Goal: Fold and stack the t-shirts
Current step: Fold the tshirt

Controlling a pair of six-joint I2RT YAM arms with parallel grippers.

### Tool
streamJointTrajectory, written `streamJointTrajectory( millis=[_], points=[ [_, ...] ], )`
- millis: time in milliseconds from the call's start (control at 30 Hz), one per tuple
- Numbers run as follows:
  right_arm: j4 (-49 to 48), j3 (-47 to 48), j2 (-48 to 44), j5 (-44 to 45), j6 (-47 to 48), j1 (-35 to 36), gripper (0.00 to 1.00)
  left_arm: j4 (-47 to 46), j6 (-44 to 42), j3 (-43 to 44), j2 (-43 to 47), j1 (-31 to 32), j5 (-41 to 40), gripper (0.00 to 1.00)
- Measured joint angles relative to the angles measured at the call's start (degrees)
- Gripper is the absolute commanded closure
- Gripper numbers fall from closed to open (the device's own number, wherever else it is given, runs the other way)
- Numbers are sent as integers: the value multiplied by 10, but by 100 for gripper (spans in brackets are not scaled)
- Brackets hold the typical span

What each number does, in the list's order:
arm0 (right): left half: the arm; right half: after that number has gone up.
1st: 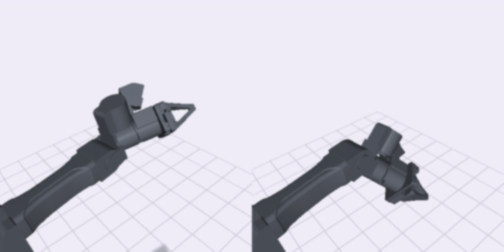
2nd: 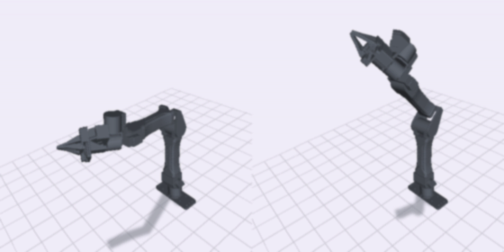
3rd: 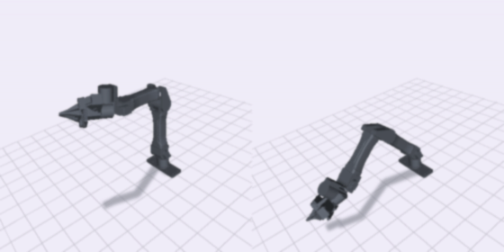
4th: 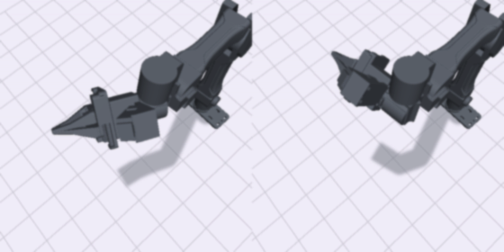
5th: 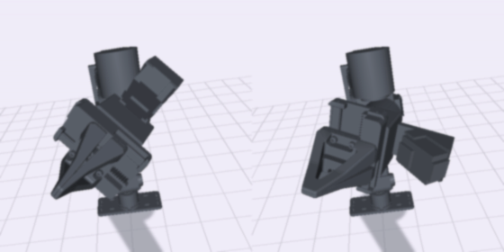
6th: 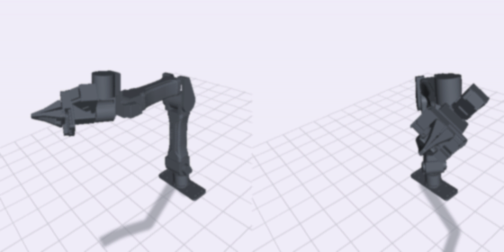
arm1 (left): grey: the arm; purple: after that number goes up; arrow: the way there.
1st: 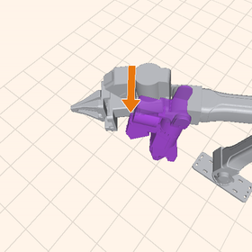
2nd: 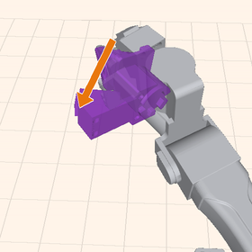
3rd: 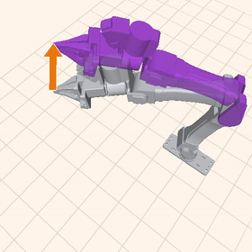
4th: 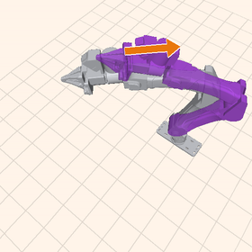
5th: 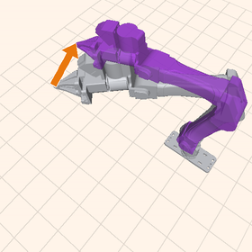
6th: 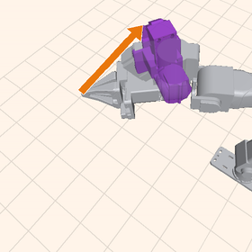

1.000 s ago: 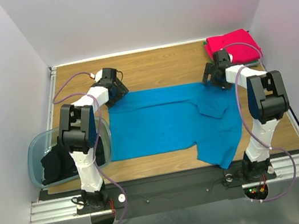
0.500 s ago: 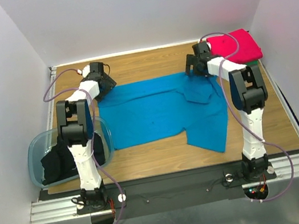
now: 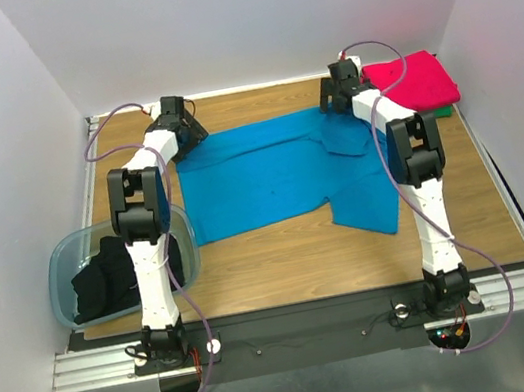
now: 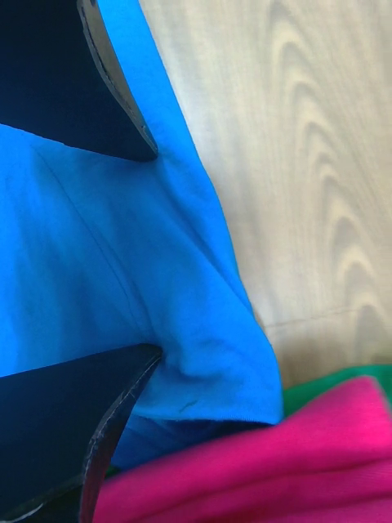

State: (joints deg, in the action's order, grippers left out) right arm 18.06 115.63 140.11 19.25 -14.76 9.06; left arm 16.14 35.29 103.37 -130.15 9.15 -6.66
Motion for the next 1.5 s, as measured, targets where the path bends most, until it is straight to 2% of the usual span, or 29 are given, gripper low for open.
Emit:
streamJointTrajectory(
  millis=[200, 367, 467, 600, 667, 800, 900, 1067, 1167, 1333, 1500],
  points=[
    [10, 52, 29, -12, 16, -9, 0, 10, -12, 57, -33, 1, 13, 14],
    [22, 61, 25, -48, 26, -13, 0, 35, -22, 59, -27, 8, 11, 14],
    [34, 46, -3, -82, 26, -15, 0, 53, -24, 42, 6, 19, -3, 14],
    [40, -47, -120, -115, 26, -9, 0, 74, -20, -27, 125, 54, -42, 14],
    [36, -119, -209, -118, 23, 5, 0, 79, -11, -75, 203, 82, -69, 14],
    [26, -279, -392, -126, -12, 50, 0, 93, 46, -185, 364, 168, -123, 14],
    [14, -407, -517, -137, -54, 76, 0, 100, 97, -262, 415, 211, -134, 14],
    [28, -571, -649, -132, -106, 65, 0, 118, 183, -378, 388, 239, -137, 14],
    [43, -634, -711, -124, -127, 61, 0, 128, 237, -432, 369, 245, -135, 14],
    [57, -656, -775, -123, -140, 61, 0, 125, 308, -464, 367, 245, -130, 15],
    [57, -657, -773, -123, -142, 61, 0, 120, 368, -476, 366, 245, -138, 15]
  ],
)
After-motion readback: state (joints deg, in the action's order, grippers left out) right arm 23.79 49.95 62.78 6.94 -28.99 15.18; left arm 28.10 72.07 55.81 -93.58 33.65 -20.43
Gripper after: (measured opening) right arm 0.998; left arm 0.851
